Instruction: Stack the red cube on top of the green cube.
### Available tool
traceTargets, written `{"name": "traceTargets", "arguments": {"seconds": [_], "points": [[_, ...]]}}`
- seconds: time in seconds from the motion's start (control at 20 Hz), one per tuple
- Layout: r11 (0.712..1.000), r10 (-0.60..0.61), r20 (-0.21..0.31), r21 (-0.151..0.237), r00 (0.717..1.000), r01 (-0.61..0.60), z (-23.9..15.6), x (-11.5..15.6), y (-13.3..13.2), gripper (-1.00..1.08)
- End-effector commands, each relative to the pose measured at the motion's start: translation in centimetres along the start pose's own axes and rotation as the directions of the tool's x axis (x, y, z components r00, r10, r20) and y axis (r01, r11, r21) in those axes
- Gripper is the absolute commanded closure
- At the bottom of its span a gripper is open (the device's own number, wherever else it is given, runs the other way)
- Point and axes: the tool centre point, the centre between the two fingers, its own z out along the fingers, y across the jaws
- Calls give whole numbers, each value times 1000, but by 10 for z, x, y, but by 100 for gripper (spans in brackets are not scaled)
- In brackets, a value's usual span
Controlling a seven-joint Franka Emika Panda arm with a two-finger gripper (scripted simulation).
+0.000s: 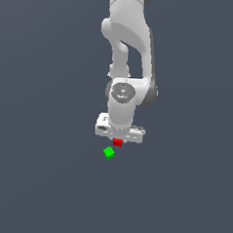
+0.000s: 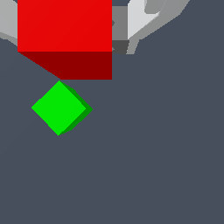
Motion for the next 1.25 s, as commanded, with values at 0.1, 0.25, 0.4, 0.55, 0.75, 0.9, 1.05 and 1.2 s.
{"name": "traceTargets", "arguments": {"seconds": [0.1,0.25,0.4,0.55,0.75,0.9,1.05,1.2], "points": [[1000,0,-1,0,1000,0,13,21,18,108],[1000,0,-1,0,1000,0,19,30,26,108],[1000,0,-1,0,1000,0,23,37,31,108],[1000,0,0,0,1000,0,25,41,34,108],[1000,0,0,0,1000,0,26,42,35,-92],[1000,0,0,0,1000,0,26,42,35,-92],[1000,0,0,0,1000,0,26,42,35,-92],[1000,0,0,0,1000,0,26,42,35,-92]]}}
